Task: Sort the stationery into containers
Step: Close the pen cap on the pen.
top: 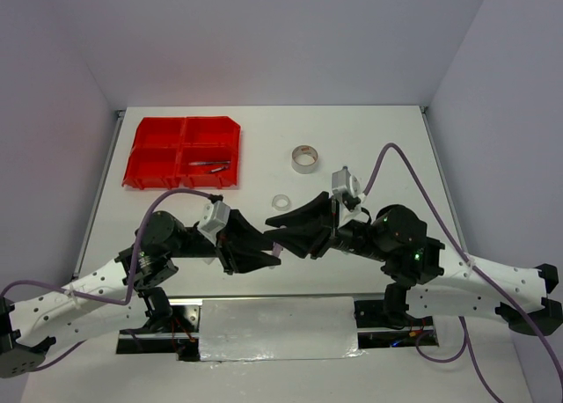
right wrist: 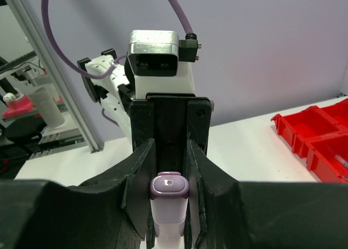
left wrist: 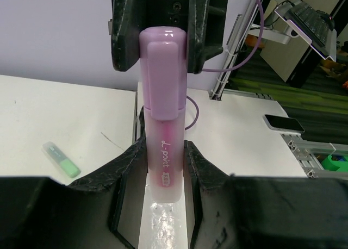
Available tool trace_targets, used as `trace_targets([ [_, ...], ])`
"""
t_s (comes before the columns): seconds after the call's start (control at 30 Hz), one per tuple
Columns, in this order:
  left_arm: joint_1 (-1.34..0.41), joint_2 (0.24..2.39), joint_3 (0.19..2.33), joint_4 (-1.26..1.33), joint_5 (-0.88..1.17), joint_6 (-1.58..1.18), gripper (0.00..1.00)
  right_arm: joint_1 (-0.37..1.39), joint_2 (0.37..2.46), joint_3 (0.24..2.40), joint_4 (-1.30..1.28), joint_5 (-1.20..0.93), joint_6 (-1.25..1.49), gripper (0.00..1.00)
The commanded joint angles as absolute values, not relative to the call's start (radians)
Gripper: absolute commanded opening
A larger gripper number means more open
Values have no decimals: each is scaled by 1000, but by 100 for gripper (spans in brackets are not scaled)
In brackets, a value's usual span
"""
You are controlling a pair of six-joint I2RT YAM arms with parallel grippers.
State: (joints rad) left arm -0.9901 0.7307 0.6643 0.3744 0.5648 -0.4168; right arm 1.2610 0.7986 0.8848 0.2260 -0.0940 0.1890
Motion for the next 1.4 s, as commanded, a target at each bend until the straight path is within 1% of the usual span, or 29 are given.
trace_targets([
  [0.0,-994,715,724,445,566,-399,0,1266,795,855,258,-98,189,23],
  [0.03,-994,715,732,446,560,-399,0,1266,795,847,267,-101,189,22],
  [0.1,-994,709,741,452,542,-399,0,1267,793,819,293,-97,196,10],
  [0.13,-994,706,747,457,540,-399,0,1267,793,809,302,-83,201,0],
  [0.3,-994,712,799,477,563,-348,0,1262,807,717,356,-35,232,0],
  [0.47,-994,684,856,428,520,-194,0,1229,859,646,361,-2,373,0],
  [0.53,-994,706,920,364,526,-132,0,1191,900,637,350,-25,448,0],
  [0.57,-994,715,942,344,532,-115,0,1171,914,620,353,-76,475,0],
  [0.63,-993,730,991,308,534,-72,0,1126,949,598,373,-113,547,0],
  [0.83,-986,759,1077,213,505,33,0,1120,1021,546,348,-163,561,0],
  [1.03,-914,713,1039,279,502,9,0,1120,1048,456,406,-239,545,0],
  [1.23,-842,716,1019,345,534,-81,0,1120,957,344,423,-193,528,0],
  [1.37,-734,741,986,492,630,-205,0,1118,1008,301,506,-201,540,0],
])
